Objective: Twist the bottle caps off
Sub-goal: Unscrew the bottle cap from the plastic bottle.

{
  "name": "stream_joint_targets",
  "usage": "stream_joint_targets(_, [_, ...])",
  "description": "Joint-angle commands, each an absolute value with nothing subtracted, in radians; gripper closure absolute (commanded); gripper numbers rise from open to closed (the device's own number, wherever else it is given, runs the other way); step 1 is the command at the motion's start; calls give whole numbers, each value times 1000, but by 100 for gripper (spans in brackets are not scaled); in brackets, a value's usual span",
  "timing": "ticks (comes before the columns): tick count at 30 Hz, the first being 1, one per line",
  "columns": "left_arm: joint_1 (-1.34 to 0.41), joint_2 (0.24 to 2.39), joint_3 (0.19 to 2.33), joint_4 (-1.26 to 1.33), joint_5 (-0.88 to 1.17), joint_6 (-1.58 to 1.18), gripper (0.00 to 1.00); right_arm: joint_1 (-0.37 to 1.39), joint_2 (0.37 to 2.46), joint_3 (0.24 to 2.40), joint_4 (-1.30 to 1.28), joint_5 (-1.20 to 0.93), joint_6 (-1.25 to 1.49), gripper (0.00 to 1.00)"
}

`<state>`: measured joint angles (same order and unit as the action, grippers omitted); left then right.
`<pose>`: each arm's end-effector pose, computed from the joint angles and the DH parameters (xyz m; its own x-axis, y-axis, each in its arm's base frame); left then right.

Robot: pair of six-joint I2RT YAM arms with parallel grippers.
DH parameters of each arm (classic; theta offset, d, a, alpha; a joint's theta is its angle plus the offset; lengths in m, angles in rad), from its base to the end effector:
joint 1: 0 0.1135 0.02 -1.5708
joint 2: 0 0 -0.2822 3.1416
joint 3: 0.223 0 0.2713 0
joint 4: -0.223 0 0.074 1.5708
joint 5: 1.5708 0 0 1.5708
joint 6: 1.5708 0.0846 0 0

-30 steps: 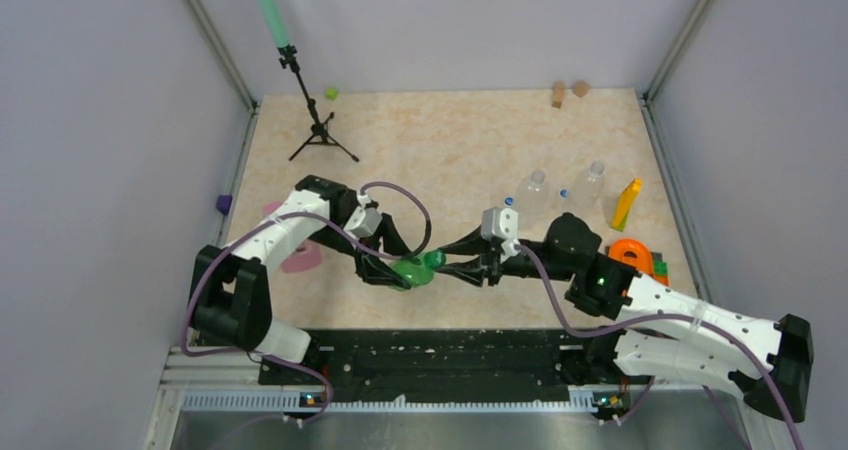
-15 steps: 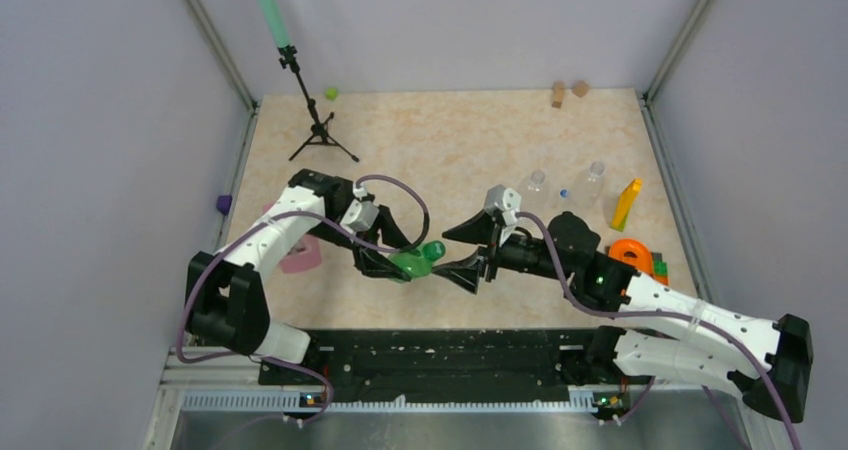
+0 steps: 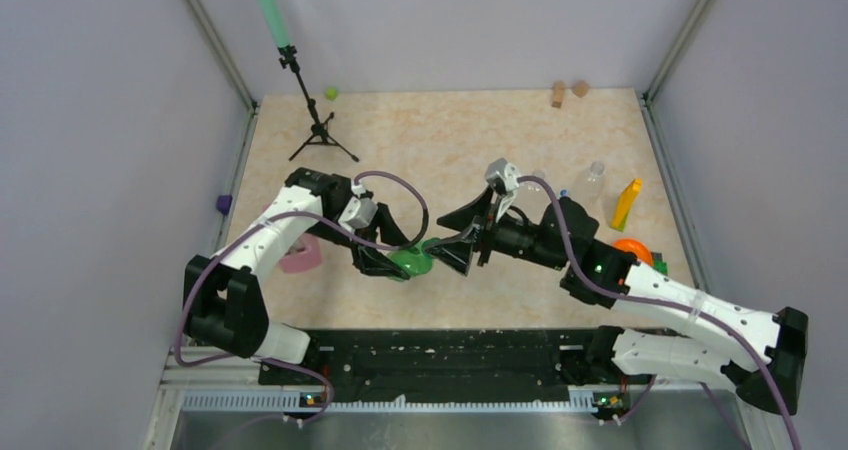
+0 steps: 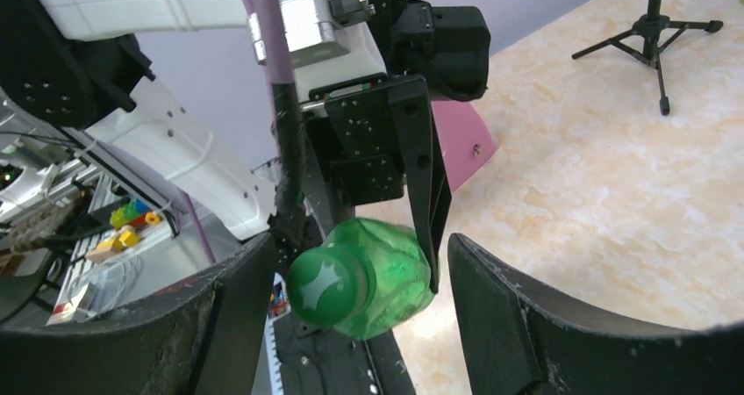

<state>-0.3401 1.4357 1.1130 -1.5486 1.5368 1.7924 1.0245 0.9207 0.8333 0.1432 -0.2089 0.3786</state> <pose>0.1879 -0.1562 0.2927 -0.0631 0.0575 -0.9964 0.9373 -0.3396 -0.0789 0.1276 0.2437 0.3836 -0.3218 0.1667 -0.9320 -0.8873 0.2902 0.3583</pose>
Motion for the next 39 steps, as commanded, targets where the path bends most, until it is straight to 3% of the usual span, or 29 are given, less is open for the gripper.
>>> stream_joint_targets(1, [-334, 1442, 1138, -1589, 1572, 1791, 100, 1049, 992, 899, 125, -184, 359, 31])
stream_joint_targets(6, [-329, 1452, 1135, -1589, 1571, 1795, 100, 1075, 1060, 928, 126, -160, 290, 39])
stream_joint_targets(8, [-325, 1448, 1132, -1588, 1573, 1800, 100, 1080, 1054, 898, 155, -136, 274, 47])
stream_joint_targets(11, [-317, 1446, 1131, -1588, 1577, 1802, 100, 1079, 1036, 874, 159, -125, 253, 72])
stream_joint_targets(17, [-293, 1435, 1126, -1588, 1599, 1825, 99, 1079, 1058, 910, 44, -123, 222, 100])
stream_joint_targets(18, [-286, 1429, 1122, -1589, 1604, 1834, 97, 1078, 1063, 912, 35, -122, 225, 100])
stream_joint_targets(19, [-277, 1424, 1118, -1589, 1612, 1842, 64, 1079, 1066, 910, 34, -121, 228, 100])
stream_joint_targets(20, [-267, 1418, 1115, -1589, 1625, 1852, 13, 1078, 1068, 906, 35, -118, 232, 100])
stream_joint_targets(21, [-256, 1413, 1114, -1589, 1637, 1868, 3, 1078, 1067, 904, 33, -108, 237, 100])
stream_joint_targets(34, [-41, 1217, 1096, -1587, 1674, 2009, 2, 1079, 991, 868, 3, 77, 296, 100])
stream_joint_targets(39, [-14, 1082, 1244, -1585, 1680, 1816, 2, 1078, 946, 858, -29, 84, 316, 100])
